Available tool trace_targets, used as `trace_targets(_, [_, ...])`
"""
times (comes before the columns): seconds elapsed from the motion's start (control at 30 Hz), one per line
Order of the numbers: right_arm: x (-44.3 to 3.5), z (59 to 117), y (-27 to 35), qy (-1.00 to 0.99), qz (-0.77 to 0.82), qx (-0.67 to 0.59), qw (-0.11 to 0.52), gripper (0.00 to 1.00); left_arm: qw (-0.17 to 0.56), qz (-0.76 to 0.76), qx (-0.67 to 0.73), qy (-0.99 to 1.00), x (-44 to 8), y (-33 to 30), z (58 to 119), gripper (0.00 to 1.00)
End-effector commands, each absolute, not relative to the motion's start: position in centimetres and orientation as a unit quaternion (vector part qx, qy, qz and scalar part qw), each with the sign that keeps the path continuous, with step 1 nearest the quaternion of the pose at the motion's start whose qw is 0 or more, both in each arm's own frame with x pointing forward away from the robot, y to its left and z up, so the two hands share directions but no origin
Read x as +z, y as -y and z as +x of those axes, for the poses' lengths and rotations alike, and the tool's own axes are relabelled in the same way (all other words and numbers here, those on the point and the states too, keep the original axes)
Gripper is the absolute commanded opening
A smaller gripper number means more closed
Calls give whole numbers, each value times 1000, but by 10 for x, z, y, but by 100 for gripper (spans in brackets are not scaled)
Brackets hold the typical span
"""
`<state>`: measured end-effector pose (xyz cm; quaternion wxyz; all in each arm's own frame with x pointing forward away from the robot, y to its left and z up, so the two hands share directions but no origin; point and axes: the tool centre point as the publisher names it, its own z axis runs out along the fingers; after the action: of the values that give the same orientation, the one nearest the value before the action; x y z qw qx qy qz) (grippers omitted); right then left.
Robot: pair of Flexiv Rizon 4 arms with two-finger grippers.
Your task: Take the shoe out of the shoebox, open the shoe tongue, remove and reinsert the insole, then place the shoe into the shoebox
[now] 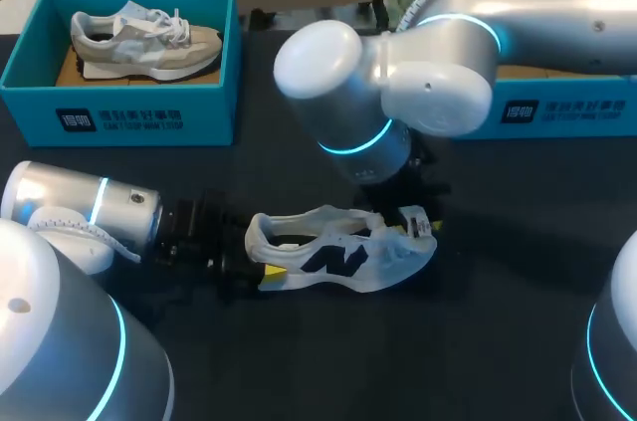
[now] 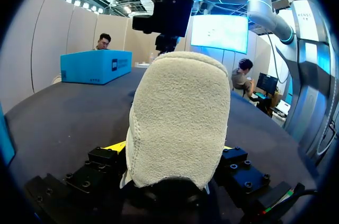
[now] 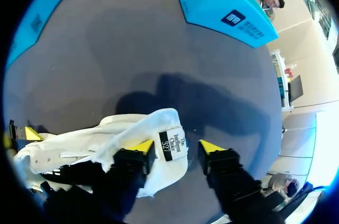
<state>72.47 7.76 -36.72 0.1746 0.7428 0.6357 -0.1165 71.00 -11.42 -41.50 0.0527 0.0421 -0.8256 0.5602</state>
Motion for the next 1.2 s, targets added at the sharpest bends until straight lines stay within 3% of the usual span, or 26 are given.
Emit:
trace_targets(0.03, [-366, 723, -90, -618, 753, -124, 187, 100, 53, 42, 559, 826, -417, 114, 709, 0])
trace_targets(0.7, [-313, 726, -113, -605, 754, -115, 229, 100, 53, 42, 559, 826, -417, 114, 709, 0])
trace_targets(1.2, [-247, 736, -141, -627, 721, -78, 285, 100, 53, 42, 559, 826, -417, 114, 709, 0])
